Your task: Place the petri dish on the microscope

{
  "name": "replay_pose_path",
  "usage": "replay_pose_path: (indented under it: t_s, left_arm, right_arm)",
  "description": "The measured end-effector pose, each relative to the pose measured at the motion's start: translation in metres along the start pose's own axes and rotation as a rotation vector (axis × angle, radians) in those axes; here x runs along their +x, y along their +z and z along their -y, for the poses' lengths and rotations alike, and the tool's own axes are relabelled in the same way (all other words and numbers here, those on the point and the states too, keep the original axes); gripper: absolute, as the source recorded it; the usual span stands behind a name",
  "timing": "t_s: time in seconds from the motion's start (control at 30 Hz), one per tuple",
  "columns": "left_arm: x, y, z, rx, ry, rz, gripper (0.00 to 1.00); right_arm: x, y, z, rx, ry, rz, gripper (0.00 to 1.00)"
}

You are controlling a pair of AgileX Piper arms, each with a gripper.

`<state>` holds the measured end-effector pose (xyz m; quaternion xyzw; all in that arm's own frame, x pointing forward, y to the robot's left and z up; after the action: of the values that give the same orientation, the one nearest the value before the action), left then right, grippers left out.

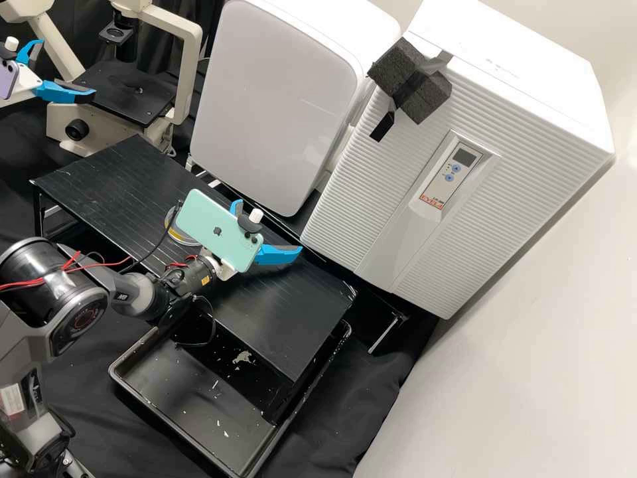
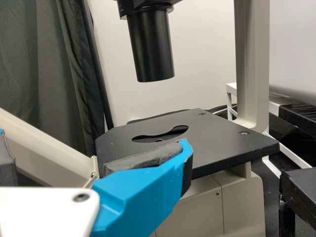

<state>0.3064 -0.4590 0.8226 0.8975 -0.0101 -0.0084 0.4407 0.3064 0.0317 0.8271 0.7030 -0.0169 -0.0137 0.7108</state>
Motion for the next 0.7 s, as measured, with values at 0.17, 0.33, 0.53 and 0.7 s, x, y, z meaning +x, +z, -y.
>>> replay_pose_path:
  t_s: [0.17,0.33,0.53,0.7]
  left_arm:
    - [0.000,0.000,0.000,0.000,0.000,0.000,1.00]
    - [0.000,0.000,0.000,0.001,0.000,0.002,1.00]
    - [-0.001,0.018,0.002,0.000,-0.013,0.094,1.00]
    - [-0.004,0.048,0.006,0.028,-0.029,0.223,1.00]
  right_arm:
    - [0.000,0.000,0.000,0.000,0.000,0.000,1.00]
    - [0.000,0.000,0.000,0.000,0.000,0.000,1.00]
    - [0.000,0.000,0.000,0.000,0.000,0.000,1.00]
    - [0.000,0.000,0.000,0.000,0.000,0.000,1.00]
